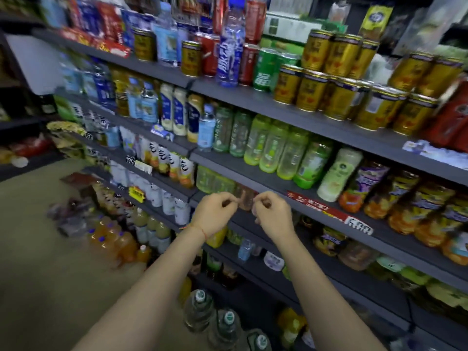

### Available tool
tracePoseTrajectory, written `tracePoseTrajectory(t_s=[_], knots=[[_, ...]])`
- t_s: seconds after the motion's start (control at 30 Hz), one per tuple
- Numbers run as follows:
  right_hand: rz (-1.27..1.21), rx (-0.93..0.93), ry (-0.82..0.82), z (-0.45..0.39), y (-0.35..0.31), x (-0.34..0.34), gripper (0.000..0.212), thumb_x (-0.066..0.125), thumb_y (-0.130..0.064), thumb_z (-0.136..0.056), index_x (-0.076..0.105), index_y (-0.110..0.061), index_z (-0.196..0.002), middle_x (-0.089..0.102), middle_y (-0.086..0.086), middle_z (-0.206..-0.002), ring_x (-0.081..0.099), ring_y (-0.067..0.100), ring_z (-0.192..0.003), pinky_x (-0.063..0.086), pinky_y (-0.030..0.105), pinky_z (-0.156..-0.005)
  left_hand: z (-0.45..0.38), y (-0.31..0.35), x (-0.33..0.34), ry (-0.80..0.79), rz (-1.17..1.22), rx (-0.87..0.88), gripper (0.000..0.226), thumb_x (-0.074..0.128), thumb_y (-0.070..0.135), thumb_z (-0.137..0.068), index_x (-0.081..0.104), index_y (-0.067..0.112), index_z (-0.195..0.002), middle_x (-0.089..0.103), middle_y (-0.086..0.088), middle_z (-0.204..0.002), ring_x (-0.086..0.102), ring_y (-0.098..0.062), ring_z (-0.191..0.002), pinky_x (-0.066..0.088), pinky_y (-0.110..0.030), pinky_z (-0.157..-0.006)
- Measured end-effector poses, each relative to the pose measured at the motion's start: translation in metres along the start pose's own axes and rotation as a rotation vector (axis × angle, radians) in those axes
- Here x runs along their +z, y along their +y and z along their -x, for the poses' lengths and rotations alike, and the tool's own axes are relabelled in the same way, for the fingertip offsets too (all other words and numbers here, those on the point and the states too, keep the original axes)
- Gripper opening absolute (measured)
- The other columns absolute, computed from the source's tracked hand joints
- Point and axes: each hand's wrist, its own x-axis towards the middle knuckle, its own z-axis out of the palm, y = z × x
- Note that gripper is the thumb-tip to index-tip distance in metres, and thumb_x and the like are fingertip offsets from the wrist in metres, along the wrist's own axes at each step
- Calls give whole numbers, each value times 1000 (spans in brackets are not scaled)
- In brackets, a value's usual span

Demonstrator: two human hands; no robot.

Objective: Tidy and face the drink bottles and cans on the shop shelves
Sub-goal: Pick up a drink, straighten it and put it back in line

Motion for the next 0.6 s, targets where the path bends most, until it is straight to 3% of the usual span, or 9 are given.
tracePoseTrajectory(t_s=[0.1, 0.2, 0.3, 0.37, 0.43, 0.5, 0.6], knots=[[20, -21, -43, -36, -19, 37, 10, 56, -17, -98, 64, -16, -102, 65, -4, -95, 64, 19, -90, 53, 36, -77, -28, -25, -34, 89, 20, -35, 16, 56, 28, -97, 67, 35, -88, 72, 6, -86, 67, -16, -79, 57, -40, -72], [-3, -35, -63, -84, -32, 73, 27, 56, -15, -98, 56, -16, -124, 60, 2, -112, 60, 20, -101, 47, 32, -75, -67, -51, -62, 110, 50, -57, 14, 57, 23, -97, 69, 29, -95, 71, 5, -91, 66, -16, -85, 56, -37, -75], [19, -63, 3, -144, -46, 112, 45, 56, -18, -97, 45, -24, -140, 48, 7, -133, 60, 19, -94, 51, 35, -75, -113, -78, -88, 100, 95, -98, 17, 57, 21, -97, 71, 19, -107, 70, 1, -98, 65, -16, -90, 54, -29, -78], [42, -69, 8, -184, -63, 132, 56, 58, -20, -96, 36, -29, -147, 39, 9, -145, 62, 22, -87, 50, 35, -68, -142, -94, -108, 86, 111, -147, 20, 57, 21, -98, 70, 15, -112, 71, -2, -98, 65, -14, -85, 52, -22, -69], [91, -87, 38, -222, -81, 146, 65, 59, -23, -96, 27, -28, -152, 51, 12, -136, 62, 27, -90, 47, 34, -64, -171, -106, -129, 42, 109, -186, 20, 56, 20, -98, 68, 14, -113, 71, -3, -91, 67, -16, -77, 54, -26, -64], [177, -92, 75, -257, -97, 156, 65, 57, -27, -96, 25, -25, -153, 66, 14, -109, 63, 31, -82, 45, 34, -59, -201, -115, -148, 33, 105, -193, 18, 55, 21, -98, 66, 17, -112, 71, -2, -95, 68, -20, -83, 56, -36, -73], [338, -32, 91, -296, -117, 167, 55, 56, -47, -94, 40, -22, -139, 68, 9, -108, 65, 32, -88, 47, 34, -60, -237, -121, -164, 62, 147, -169, 18, 55, 19, -97, 66, 17, -111, 68, 0, -98, 66, -20, -89, 51, -30, -72]])
